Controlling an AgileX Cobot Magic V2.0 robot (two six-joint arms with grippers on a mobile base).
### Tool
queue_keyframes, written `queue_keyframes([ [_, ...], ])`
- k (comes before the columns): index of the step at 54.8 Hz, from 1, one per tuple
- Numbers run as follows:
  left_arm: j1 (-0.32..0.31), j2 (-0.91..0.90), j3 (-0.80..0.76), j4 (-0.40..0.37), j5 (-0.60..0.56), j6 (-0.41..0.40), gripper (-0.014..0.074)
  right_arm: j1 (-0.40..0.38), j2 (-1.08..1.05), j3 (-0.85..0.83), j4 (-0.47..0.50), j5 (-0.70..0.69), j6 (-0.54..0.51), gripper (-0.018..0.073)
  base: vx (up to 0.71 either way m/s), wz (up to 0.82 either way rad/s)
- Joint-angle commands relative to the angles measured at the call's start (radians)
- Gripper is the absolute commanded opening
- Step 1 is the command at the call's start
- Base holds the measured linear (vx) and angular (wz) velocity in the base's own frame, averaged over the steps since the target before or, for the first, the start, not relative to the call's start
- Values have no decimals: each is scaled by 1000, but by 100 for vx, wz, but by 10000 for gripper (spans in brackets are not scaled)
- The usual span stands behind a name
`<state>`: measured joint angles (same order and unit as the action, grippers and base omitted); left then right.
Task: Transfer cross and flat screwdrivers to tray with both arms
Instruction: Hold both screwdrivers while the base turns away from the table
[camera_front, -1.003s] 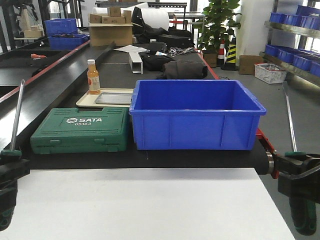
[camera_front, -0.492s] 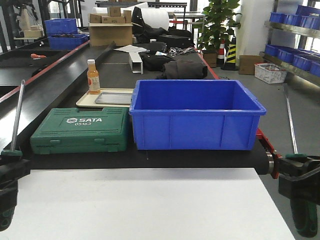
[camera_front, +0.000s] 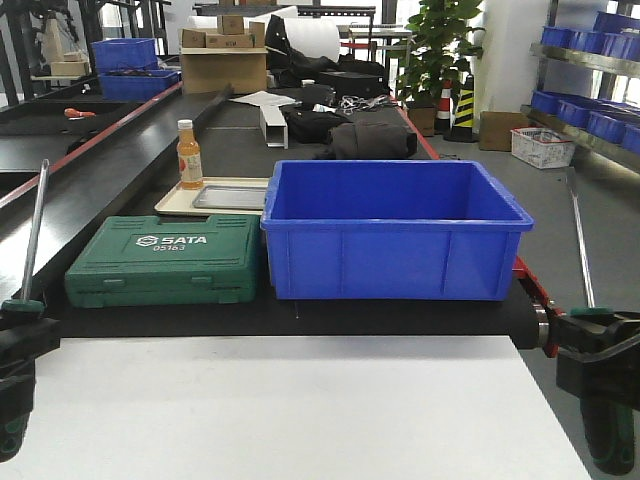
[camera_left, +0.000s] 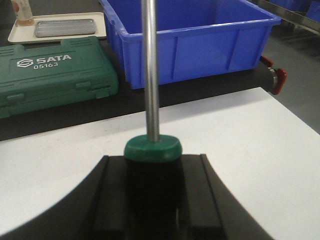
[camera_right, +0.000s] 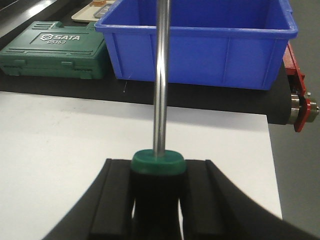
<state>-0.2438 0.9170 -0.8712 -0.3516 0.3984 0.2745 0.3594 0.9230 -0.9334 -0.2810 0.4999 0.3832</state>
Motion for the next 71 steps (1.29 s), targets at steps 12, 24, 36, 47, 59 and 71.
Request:
queue_keyframes([
  [12, -4, -10, -28, -20, -87, -9, 4, -2, -14, -32, -27, -84, -6, -8, -7, 2],
  [24, -4, -10, -28, -20, -87, -9, 4, -2, -14, -32, -27, -88, -6, -8, -16, -1],
  [36, -4, -10, -28, -20, -87, -9, 4, -2, -14, -32, -27, -87, -6, -8, -21, -16],
  [47, -4, -10, -28, -20, -87, -9, 4, -2, -14, -32, -27, -87, -6, -8, -26, -27],
  [59, -4, -10, -28, -20, -87, -9, 4, -2, -14, -32, -27, -87, -6, -8, -26, -37],
  [71, -4, -10, -28, -20, -87, -9, 4, -2, -14, -32, -27, -87, -6, -8, -20, -58],
])
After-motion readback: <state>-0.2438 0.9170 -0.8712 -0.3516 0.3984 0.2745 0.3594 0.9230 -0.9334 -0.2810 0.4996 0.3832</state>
